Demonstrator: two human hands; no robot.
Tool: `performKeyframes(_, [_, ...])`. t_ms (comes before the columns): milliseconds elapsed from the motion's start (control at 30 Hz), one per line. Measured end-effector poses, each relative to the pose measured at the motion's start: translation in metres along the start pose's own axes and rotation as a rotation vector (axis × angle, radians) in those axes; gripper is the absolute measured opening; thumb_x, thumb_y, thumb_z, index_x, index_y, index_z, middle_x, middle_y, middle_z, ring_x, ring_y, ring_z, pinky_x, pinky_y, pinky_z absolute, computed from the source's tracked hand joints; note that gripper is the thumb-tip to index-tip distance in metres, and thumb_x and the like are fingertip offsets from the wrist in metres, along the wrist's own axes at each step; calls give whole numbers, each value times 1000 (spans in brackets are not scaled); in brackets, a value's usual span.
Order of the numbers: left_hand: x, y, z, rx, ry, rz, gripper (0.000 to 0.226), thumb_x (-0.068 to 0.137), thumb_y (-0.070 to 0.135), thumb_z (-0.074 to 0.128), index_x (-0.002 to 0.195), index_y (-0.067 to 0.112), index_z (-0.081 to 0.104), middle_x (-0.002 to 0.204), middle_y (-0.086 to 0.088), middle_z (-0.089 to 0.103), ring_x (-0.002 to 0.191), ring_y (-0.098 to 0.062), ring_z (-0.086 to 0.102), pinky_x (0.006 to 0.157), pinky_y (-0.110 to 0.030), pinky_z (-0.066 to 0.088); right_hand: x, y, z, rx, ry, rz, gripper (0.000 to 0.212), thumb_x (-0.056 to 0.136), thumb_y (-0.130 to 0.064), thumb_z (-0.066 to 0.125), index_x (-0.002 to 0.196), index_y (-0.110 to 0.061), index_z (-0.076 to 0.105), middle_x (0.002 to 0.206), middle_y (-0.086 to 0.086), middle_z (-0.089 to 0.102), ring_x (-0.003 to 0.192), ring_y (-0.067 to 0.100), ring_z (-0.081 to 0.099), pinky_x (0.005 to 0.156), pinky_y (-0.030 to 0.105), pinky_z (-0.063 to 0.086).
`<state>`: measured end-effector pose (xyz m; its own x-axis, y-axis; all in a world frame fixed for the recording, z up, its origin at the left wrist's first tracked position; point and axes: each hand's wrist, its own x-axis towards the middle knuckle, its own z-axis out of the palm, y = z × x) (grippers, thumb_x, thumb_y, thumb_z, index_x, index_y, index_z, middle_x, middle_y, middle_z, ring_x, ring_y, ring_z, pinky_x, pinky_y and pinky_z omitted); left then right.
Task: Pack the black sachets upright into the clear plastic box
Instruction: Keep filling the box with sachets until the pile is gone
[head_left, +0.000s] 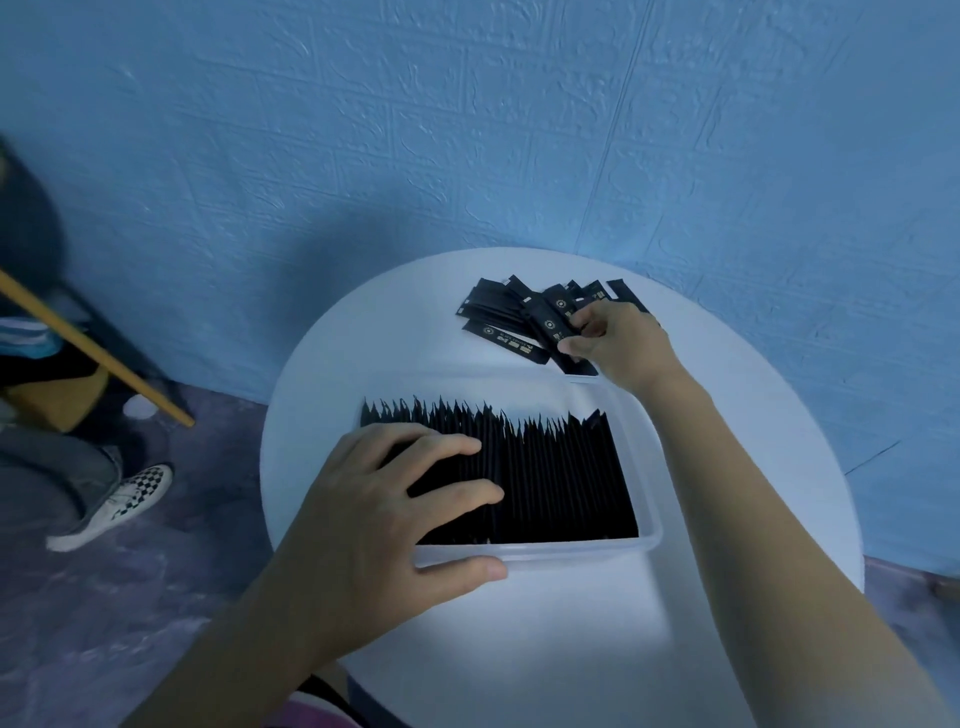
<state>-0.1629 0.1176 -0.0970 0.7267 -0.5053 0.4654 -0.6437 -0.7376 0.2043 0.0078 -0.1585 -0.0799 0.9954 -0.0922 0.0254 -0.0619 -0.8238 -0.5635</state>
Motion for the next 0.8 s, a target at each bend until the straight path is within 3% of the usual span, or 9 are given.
performKeyframes(200, [3, 0, 4, -9, 12, -7, 44, 81, 69, 65, 111, 39, 72, 132, 14, 60, 118, -18, 54, 96, -41, 43, 10, 3, 7, -148, -78, -42, 35, 78, -33, 79, 109, -25, 65, 83, -11, 59, 91, 21, 60, 76, 33, 48])
performKeyframes(333, [9, 0, 5, -4, 15, -25, 44, 80, 69, 64, 111, 39, 72, 132, 15, 60, 117, -20, 55, 96, -42, 43, 16, 8, 7, -101, -150, -18, 34, 80, -27, 77, 111, -21, 64, 94, 1, 64, 97, 22, 55, 83, 32, 46])
performKeyframes(467, [10, 0, 6, 1, 4, -29, 45, 81, 70, 61, 112, 39, 72, 132, 15, 60, 118, -19, 54, 97, -42, 43, 18, 9, 3, -91, -204, -6, 13, 82, -21, 75, 88, -20, 64, 80, 0, 59, 79, 22, 54, 66, 29, 42])
performKeyframes(533, [10, 0, 6, 2, 0, -34, 45, 81, 71, 61, 112, 39, 72, 133, 15, 60, 118, -19, 54, 97, -41, 42, 18, 11, 1, -99, -226, 0, 16, 80, -22, 74, 79, -26, 59, 79, -1, 59, 76, 20, 54, 64, 29, 40])
performKeyframes(700, [10, 0, 6, -6, 4, -41, 44, 80, 70, 62, 112, 40, 72, 133, 15, 59, 119, -20, 54, 96, -43, 43, 21, 11, -1, -115, -269, -12, 23, 79, -20, 74, 95, -26, 58, 90, -1, 60, 79, 20, 56, 67, 30, 43])
performKeyframes(800, [10, 0, 6, -8, 4, -43, 44, 81, 70, 62, 112, 40, 71, 133, 16, 59, 119, -19, 54, 97, -43, 43, 22, 13, -2, -123, -306, 0, 24, 79, -19, 77, 79, -24, 54, 76, 2, 54, 69, 21, 49, 61, 29, 38])
